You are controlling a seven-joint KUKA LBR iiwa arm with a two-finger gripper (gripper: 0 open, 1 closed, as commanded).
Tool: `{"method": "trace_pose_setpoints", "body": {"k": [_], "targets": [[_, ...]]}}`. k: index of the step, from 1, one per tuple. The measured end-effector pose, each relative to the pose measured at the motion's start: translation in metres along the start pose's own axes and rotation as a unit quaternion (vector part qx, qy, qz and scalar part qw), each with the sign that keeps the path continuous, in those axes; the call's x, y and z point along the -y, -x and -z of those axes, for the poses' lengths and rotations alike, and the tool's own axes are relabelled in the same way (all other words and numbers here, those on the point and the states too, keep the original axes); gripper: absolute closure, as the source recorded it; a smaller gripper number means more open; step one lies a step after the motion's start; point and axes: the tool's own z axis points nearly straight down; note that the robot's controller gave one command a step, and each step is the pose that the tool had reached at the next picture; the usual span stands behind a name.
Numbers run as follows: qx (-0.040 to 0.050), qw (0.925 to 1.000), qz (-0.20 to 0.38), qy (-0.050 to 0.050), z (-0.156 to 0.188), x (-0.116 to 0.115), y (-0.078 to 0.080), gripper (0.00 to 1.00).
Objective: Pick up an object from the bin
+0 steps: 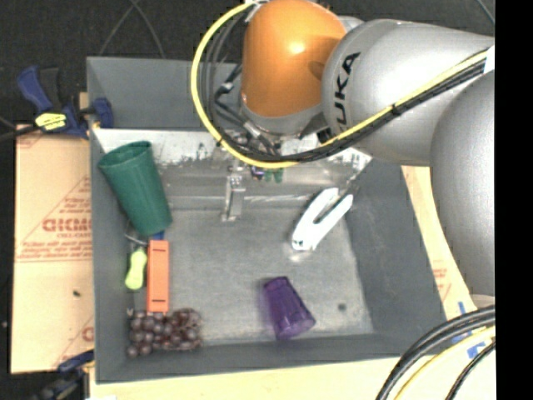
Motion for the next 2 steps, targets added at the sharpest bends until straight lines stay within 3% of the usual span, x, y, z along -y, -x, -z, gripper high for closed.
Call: {"method": "trace_pose_setpoints", "body": {"k": [1,2], "targets": [[0.0043,1.0000,-0.002,0.000,0.005,0.001,0.002,0.00],[0.0056,0.9933,0.116,0.000,-0.104,-0.044,-0.024,0.00]]}}
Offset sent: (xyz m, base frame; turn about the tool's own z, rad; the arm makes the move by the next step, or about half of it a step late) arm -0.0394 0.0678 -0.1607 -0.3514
